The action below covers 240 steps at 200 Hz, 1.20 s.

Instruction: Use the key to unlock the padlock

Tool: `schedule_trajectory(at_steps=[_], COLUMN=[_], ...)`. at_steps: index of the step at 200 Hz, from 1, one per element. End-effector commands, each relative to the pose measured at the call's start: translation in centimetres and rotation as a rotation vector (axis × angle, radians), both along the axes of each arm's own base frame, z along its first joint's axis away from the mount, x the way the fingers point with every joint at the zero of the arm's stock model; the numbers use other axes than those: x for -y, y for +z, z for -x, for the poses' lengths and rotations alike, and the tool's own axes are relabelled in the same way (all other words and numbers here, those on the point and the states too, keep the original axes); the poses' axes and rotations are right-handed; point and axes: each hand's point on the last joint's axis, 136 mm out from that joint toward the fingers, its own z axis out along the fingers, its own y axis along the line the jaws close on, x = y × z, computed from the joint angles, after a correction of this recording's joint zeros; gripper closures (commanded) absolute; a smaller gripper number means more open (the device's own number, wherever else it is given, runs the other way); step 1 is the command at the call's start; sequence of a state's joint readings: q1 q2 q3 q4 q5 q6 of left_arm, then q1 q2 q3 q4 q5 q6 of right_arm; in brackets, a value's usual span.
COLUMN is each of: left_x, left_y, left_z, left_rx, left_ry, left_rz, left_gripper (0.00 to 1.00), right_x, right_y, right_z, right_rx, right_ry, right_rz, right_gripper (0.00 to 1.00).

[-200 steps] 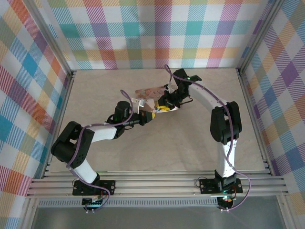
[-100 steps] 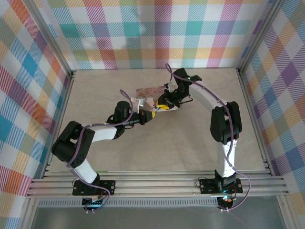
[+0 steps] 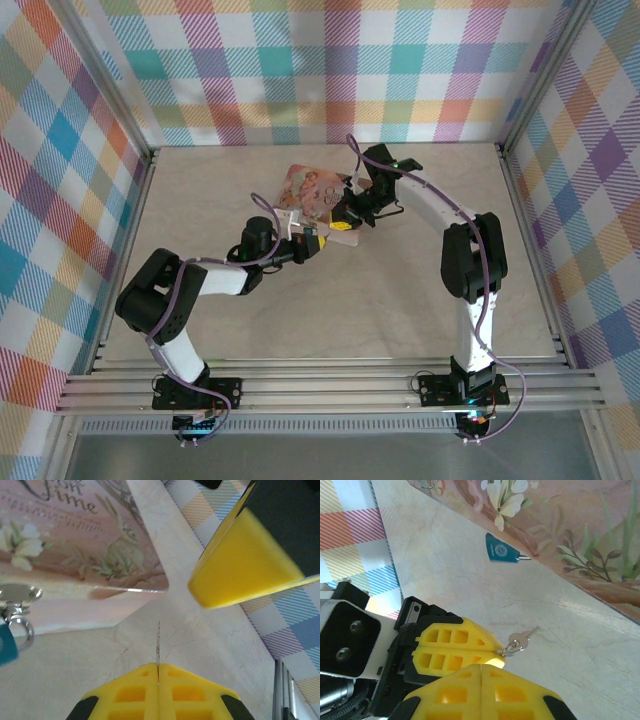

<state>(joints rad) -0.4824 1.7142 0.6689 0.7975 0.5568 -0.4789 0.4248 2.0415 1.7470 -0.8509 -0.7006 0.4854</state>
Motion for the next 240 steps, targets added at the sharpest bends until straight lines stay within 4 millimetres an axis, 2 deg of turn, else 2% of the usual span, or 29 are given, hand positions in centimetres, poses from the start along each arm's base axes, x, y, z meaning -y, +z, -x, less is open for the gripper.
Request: schedule_trajectory(at_steps=[1, 27, 50, 67, 84, 115, 156, 181, 204, 240], left_x=[-0.7, -1.2, -1.3, -1.6, -1.9, -2.4, -2.8, -2.4, -2.4, -2.4], left_y=[0.8, 1.1, 2.1, 3.1, 4.5, 8.2, 13.5, 16.1, 17.2, 17.3], left_z=[0.4, 1.3, 2.0, 2.3, 2.6, 3.1, 3.8, 4.0, 3.8, 3.3], left_rx=[0.03, 0.022, 0.002, -0.009, -0.016, -0.014, 0.012, 0.026, 0.033, 0.02], left_ry=[0.019, 0.009, -0.03, -0.047, -0.073, -0.138, -0.215, -0.258, -0.26, -0.238], left_rz=[0.003, 0.001, 0.029, 0.055, 0.086, 0.143, 0.218, 0.248, 0.253, 0.259], left_gripper=[1.0, 1.0, 1.0, 1.0, 1.0, 1.0, 1.0, 1.0, 1.0, 1.0], right_x=[0.1, 0.1, -0.4, -0.6, -0.8, -1.1, -1.5, -2.0, -2.5, -3.0], right_y=[0.4, 1.3, 4.1, 6.2, 7.9, 10.4, 11.9, 12.6, 13.6, 13.9], right_z=[0.3, 0.1, -0.1, 0.3, 1.2, 2.4, 3.1, 3.5, 3.9, 4.5], right_rx=[0.011, 0.096, 0.228, 0.299, 0.342, 0.397, 0.423, 0.43, 0.44, 0.434], right_ry=[0.014, 0.003, -0.004, 0.019, 0.05, 0.084, 0.124, 0.147, 0.166, 0.179], right_rz=[-0.001, -0.035, -0.135, -0.209, -0.269, -0.375, -0.45, -0.487, -0.52, -0.537], right_gripper=[1.0, 1.0, 0.74, 0.61, 0.53, 0.46, 0.44, 0.45, 0.5, 0.6])
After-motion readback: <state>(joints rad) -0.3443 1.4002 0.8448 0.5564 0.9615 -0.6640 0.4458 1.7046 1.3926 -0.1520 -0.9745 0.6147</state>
